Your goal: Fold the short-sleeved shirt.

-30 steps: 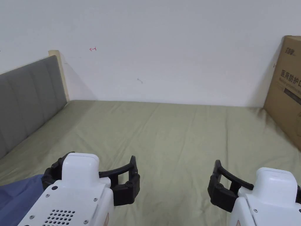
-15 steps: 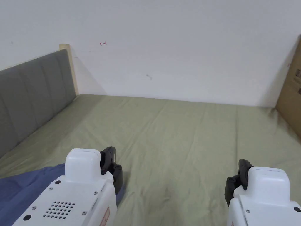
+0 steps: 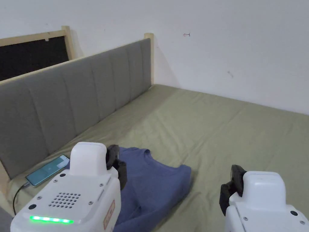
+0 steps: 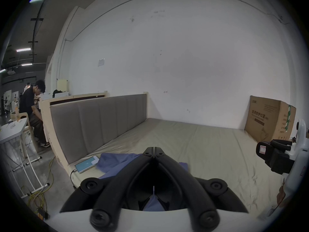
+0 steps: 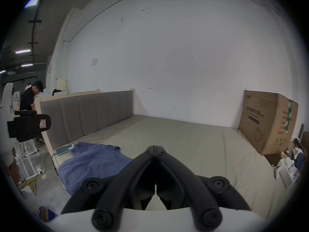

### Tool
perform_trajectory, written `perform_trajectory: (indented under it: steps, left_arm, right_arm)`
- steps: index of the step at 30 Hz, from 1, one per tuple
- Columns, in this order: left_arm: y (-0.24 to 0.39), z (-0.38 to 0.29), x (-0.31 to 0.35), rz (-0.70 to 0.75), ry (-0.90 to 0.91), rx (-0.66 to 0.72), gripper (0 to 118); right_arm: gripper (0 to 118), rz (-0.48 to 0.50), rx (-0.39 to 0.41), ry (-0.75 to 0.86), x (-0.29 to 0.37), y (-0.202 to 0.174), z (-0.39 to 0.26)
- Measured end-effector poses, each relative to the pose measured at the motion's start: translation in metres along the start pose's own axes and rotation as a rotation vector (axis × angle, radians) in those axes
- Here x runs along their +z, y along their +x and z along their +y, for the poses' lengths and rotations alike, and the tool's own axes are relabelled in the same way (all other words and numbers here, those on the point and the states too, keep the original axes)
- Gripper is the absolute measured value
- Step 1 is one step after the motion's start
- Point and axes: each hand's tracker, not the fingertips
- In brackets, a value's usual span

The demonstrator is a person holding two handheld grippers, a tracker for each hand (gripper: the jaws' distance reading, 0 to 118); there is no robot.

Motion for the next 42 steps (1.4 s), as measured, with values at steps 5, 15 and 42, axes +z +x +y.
perform_trajectory:
  steps: [5,15,42]
  left_arm:
    - [-0.010,-0.012,-0.033,0.003,-0.142,0.058,0]
    - [-0.032,-0.118,-0.209,0.060,-0.655,0.100,1]
    - [0.003,-0.150,-0.297,0.188,-0.818,0.041,16]
  right_arm:
    - [0,0.021,0.021,-0.030,-0.010,-0.005,-0.003]
    - [0,-0.003,0.036,-0.179,-0.029,0.009,-0.032]
    - [0,-0.007,-0.012,-0.421,-0.053,0.042,-0.076]
